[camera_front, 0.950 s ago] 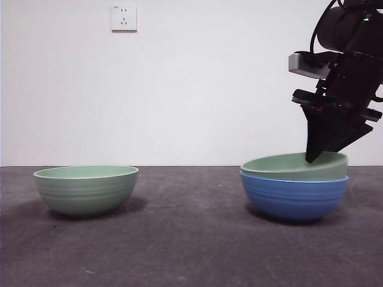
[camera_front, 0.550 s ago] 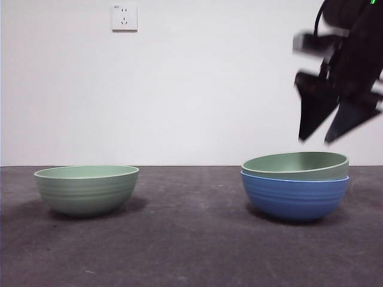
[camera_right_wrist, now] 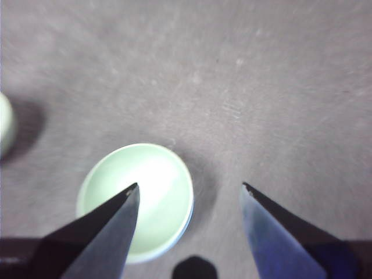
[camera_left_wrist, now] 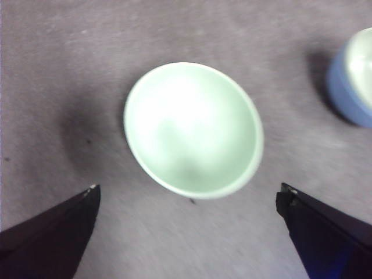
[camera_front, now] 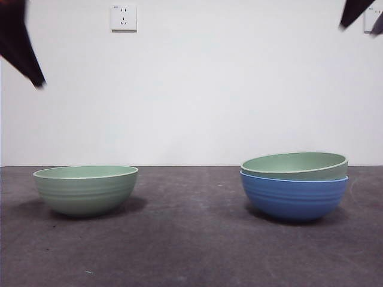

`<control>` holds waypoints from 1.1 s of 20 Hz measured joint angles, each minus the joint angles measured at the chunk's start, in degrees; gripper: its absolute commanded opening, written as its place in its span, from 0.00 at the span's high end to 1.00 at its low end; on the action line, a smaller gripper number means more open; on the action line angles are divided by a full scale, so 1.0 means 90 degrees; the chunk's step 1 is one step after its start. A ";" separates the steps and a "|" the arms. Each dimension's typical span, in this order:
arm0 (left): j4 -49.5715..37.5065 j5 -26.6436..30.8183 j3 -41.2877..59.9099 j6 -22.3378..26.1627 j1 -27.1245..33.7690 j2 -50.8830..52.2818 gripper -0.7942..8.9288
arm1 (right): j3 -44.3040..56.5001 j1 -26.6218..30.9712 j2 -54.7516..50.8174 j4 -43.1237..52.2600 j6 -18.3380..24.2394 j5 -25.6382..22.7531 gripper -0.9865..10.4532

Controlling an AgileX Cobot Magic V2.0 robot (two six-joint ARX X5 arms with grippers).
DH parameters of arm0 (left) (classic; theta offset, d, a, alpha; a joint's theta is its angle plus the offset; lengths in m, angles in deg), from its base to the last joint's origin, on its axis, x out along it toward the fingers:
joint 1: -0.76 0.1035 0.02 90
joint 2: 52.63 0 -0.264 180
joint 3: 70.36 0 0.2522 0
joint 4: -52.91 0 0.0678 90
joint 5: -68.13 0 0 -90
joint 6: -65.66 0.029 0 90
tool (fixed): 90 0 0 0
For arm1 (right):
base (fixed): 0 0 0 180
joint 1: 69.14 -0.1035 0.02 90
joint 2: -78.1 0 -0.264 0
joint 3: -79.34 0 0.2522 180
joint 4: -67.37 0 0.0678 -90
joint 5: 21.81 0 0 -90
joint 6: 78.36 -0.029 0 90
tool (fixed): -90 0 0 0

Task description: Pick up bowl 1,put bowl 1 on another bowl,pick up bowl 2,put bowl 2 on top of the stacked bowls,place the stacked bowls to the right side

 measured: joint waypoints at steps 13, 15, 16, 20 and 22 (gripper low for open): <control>-0.0260 0.1268 -0.1377 -0.0168 -0.0568 -0.3422 0.57 | 0.0000 0.0000 -0.1853 -0.1547 -0.0255 0.0000 0.67; -0.0270 0.1277 -0.1379 -0.0170 -0.0568 -0.3410 0.78 | 0.0000 0.0000 -0.1841 -0.1610 -0.0260 0.0000 0.67; -0.0260 0.1277 -0.1379 -0.0170 -0.0568 -0.3410 0.84 | 0.0000 0.0000 -0.1841 -0.1608 -0.0270 0.0002 0.67; -0.0233 0.1231 -0.1379 -0.0211 -0.0571 -0.3410 0.86 | 0.0000 0.0000 -0.1838 -0.1610 -0.0274 0.0002 0.67; -0.0228 0.1234 -0.1379 -0.0279 -0.0571 -0.3410 0.86 | 0.0000 0.0000 -0.1838 -0.1610 -0.0274 0.0002 0.67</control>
